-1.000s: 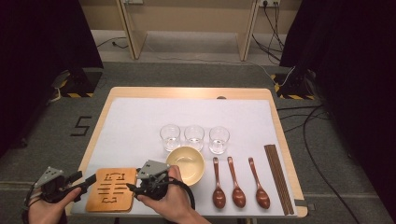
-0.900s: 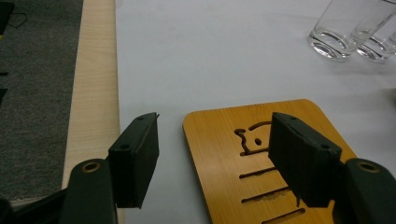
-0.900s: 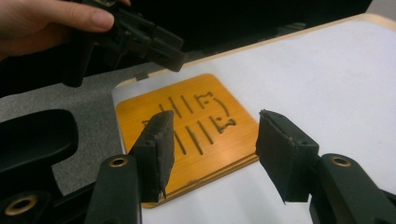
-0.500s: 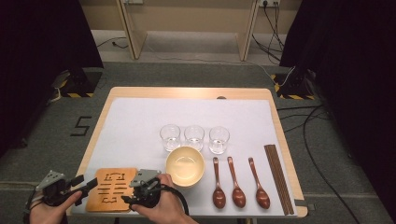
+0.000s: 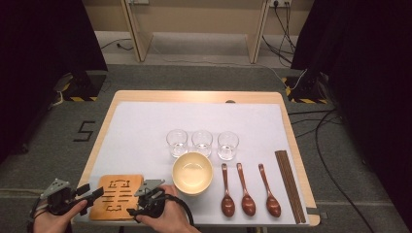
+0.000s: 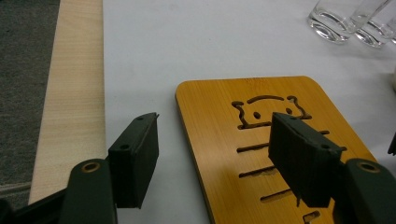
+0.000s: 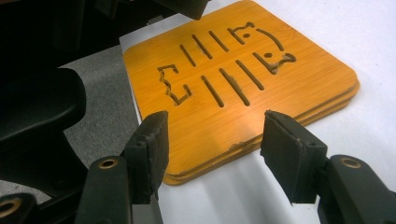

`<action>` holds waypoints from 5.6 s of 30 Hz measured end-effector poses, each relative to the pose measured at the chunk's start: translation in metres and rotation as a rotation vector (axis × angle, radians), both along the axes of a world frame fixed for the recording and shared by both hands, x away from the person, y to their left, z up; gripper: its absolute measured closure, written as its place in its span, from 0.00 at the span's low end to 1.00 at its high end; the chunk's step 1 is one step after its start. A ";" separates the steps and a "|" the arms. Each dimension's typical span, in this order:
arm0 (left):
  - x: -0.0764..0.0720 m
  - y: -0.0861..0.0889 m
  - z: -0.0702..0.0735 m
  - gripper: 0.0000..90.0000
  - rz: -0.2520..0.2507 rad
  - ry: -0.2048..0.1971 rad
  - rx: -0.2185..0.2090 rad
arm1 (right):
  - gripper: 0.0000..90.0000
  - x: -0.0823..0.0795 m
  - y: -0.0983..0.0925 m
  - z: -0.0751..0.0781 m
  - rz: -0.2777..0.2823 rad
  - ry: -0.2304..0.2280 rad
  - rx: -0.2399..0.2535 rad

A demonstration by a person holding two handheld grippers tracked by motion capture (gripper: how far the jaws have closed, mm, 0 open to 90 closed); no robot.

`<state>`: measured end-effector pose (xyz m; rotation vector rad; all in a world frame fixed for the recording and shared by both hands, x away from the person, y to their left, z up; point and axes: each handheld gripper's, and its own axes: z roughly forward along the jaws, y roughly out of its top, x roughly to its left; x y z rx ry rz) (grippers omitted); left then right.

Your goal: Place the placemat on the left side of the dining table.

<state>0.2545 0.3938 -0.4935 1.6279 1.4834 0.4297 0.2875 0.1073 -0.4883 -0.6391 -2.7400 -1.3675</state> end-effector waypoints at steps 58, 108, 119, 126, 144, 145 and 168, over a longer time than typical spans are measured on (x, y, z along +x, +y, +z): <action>-0.001 0.006 0.022 0.59 -0.003 -0.019 -0.296 | 0.42 0.004 0.026 -0.009 0.051 -0.012 -0.007; 0.029 -0.019 0.073 0.95 -0.009 -0.227 -0.260 | 0.50 -0.003 -0.020 0.057 0.023 -0.184 0.108; 0.046 -0.023 0.074 0.96 0.003 -0.227 -0.249 | 0.50 0.000 -0.044 0.081 -0.027 -0.226 0.158; 0.054 -0.023 0.078 0.96 0.005 -0.238 -0.247 | 0.50 0.006 -0.067 0.096 -0.080 -0.248 0.192; 0.083 -0.028 0.080 0.96 0.019 -0.229 -0.228 | 0.51 0.023 -0.134 0.118 -0.245 -0.308 0.244; 0.085 -0.029 0.081 0.95 0.018 -0.228 -0.226 | 0.51 0.024 -0.139 0.118 -0.255 -0.308 0.246; 0.121 -0.045 0.081 0.95 0.039 -0.230 -0.189 | 0.51 0.035 -0.240 0.117 -0.557 -0.391 0.216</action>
